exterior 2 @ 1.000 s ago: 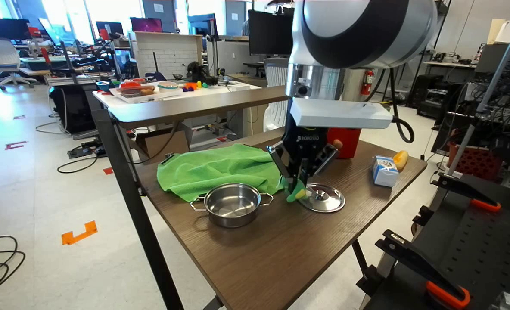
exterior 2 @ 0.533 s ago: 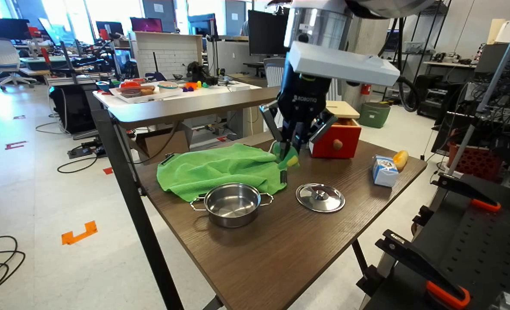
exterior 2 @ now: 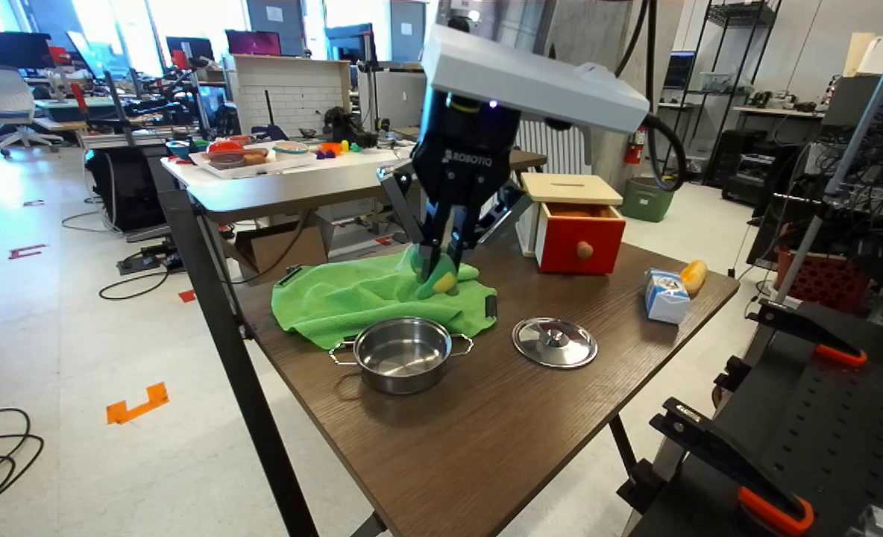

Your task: Place the stuffed animal in the pot

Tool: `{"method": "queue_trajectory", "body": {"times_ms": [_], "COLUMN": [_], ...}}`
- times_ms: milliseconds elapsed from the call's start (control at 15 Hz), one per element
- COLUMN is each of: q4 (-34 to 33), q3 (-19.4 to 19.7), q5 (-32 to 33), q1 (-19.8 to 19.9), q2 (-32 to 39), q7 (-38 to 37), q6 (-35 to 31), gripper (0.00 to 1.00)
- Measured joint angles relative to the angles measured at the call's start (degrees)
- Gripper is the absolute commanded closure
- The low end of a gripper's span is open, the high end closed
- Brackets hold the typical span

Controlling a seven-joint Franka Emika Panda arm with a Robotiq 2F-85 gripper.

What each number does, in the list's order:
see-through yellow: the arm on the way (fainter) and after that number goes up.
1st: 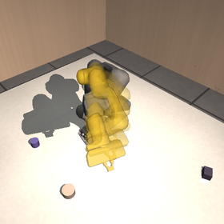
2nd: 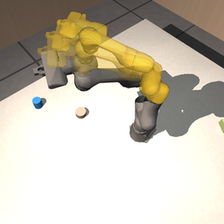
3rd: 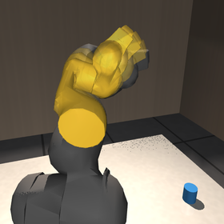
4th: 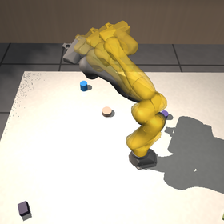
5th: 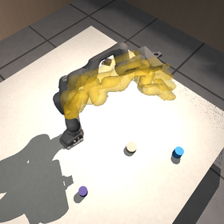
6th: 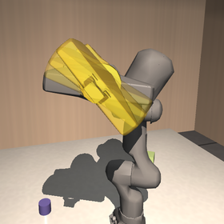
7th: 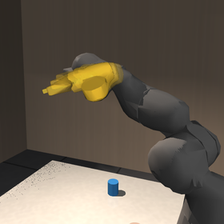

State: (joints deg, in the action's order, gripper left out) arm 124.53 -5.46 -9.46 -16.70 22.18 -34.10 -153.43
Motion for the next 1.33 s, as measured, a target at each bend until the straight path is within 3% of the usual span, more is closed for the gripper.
{"method": "queue_trajectory", "body": {"times_ms": [467,1067,1133,1200,1333], "q4": [-3.6,-8.6,-9.3,-9.9,-10.9], "q3": [-0.1,5.5,5.7,5.8,5.9], "q5": [0.5,6.8,6.8,6.8,6.8], "q1": [-2.8,-7.9,-7.9,-7.9,-7.9], "q2": [4.8,11.5,12.1,12.6,13.5], "q7": [-1.2,-9.0,-9.2,-9.4,-9.8], "q6": [0.5,0.6,0.6,0.6,0.9], "gripper": [0.96,0.96,0.59,0.58,0.44]}}
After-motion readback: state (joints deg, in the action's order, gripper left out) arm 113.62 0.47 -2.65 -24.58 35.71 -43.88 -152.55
